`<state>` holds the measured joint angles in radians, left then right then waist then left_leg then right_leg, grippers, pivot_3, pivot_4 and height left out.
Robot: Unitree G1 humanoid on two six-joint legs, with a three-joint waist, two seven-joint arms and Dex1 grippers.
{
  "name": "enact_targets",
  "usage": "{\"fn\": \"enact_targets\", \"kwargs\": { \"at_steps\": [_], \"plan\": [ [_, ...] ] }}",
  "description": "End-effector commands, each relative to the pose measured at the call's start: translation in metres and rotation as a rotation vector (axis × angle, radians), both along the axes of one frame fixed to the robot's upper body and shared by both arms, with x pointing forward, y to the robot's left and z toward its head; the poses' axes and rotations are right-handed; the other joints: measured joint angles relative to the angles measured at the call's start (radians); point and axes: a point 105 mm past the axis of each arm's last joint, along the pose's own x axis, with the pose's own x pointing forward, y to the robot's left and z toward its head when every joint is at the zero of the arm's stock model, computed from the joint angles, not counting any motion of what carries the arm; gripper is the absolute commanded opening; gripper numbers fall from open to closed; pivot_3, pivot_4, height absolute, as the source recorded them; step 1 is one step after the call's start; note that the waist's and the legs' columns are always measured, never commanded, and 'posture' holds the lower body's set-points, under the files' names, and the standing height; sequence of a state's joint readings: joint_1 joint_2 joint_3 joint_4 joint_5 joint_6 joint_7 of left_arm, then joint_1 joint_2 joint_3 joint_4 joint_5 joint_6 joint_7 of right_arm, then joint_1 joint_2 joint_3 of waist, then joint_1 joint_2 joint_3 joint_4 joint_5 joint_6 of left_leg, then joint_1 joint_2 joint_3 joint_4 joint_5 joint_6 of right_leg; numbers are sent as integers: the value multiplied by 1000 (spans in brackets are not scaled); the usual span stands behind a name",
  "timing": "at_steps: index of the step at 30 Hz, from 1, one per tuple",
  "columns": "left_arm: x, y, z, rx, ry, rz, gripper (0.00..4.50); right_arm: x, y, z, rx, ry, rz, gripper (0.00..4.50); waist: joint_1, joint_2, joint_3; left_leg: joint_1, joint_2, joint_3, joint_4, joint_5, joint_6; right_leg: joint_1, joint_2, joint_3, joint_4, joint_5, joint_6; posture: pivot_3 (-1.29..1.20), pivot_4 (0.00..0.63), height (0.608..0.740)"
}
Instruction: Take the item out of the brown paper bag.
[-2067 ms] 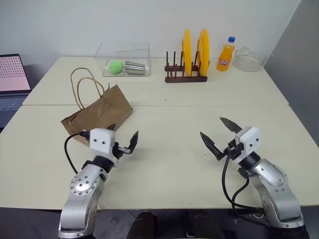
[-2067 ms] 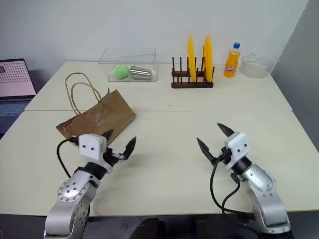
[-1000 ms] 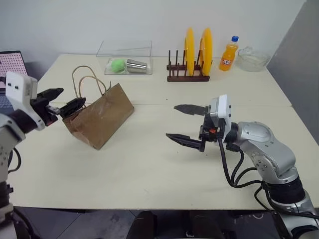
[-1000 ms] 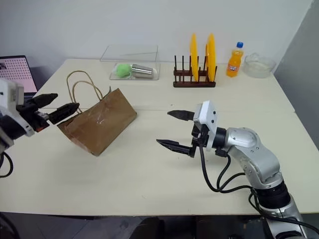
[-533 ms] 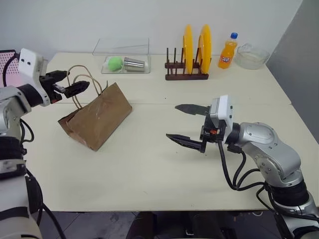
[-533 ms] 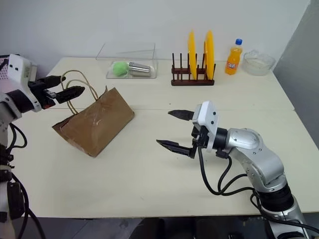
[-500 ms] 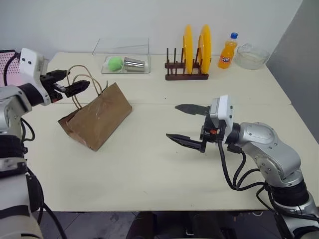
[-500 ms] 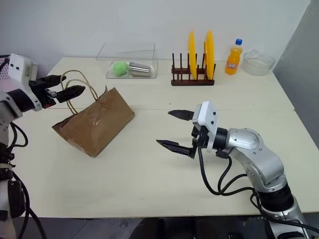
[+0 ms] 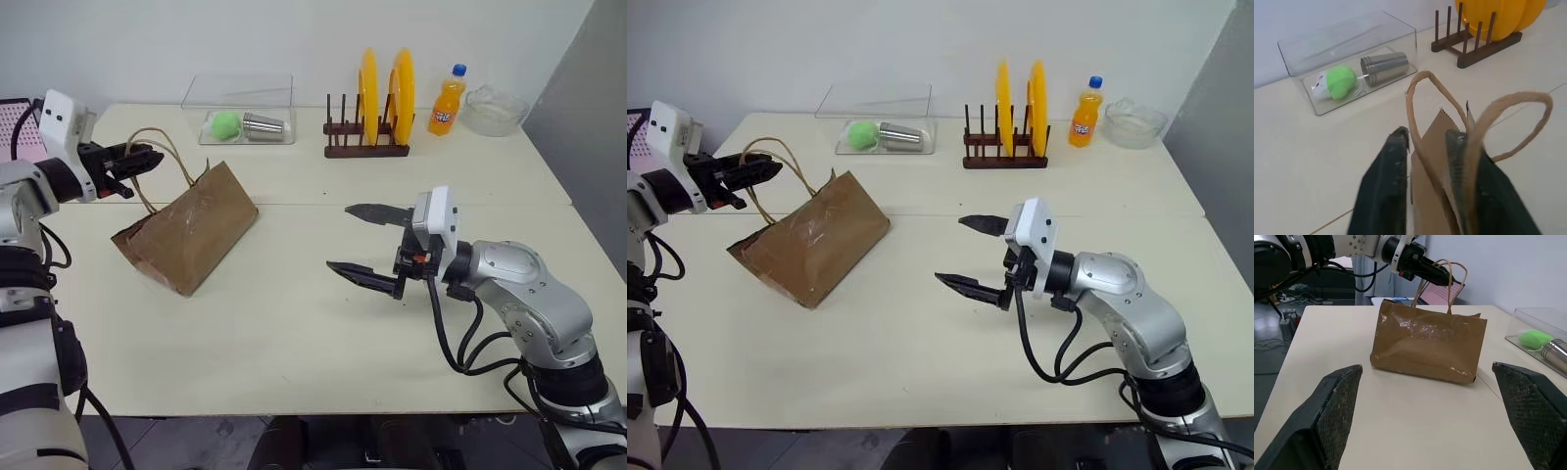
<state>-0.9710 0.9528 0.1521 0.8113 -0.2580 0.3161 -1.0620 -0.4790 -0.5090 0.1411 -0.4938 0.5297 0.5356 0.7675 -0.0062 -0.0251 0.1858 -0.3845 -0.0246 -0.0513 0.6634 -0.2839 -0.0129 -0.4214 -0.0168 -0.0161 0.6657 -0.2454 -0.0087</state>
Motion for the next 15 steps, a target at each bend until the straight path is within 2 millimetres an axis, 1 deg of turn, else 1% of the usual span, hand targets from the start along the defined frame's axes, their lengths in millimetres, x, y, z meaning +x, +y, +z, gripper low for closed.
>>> {"fn": "enact_targets", "kwargs": {
  "at_steps": [1, 2, 7, 10, 15],
  "plan": [
    [2, -5, 21, 36, -73, -25, 164, -8, -1, 6, 0, -37, 7, 4500, 0, 0, 0, 0, 0, 0, 0, 0, 0, 0, 0, 0, 0, 0, 0, 0, 150, 740],
    [4, -8, 25, 40, -83, -35, 57, -8, -2, 5, -6, -34, 8, 4500, 0, 0, 0, 0, 0, 0, 0, 0, 0, 0, 0, 0, 0, 0, 0, 0, 150, 740],
    [9, -31, 45, 57, -130, -132, 57, -14, -7, 1, -32, -18, 12, 4500, 4, -1, 0, -1, 0, 0, 2, 0, 0, 0, 0, -1, 0, 0, 0, 0, 150, 740],
    [13, -51, 57, 72, -151, -210, 57, -19, -13, 0, -47, -3, 8, 4500, 4, -1, 0, -2, 0, -1, 2, 0, 0, 0, 0, -1, 0, 0, 0, 0, 150, 740],
    [18, -85, 79, 101, -198, -334, 57, -22, -27, 0, -59, 21, -36, 4500, 4, -2, 0, -3, 0, -1, 3, 0, 0, 0, 0, -1, 0, 0, 1, 0, 150, 740]
  ]
}}
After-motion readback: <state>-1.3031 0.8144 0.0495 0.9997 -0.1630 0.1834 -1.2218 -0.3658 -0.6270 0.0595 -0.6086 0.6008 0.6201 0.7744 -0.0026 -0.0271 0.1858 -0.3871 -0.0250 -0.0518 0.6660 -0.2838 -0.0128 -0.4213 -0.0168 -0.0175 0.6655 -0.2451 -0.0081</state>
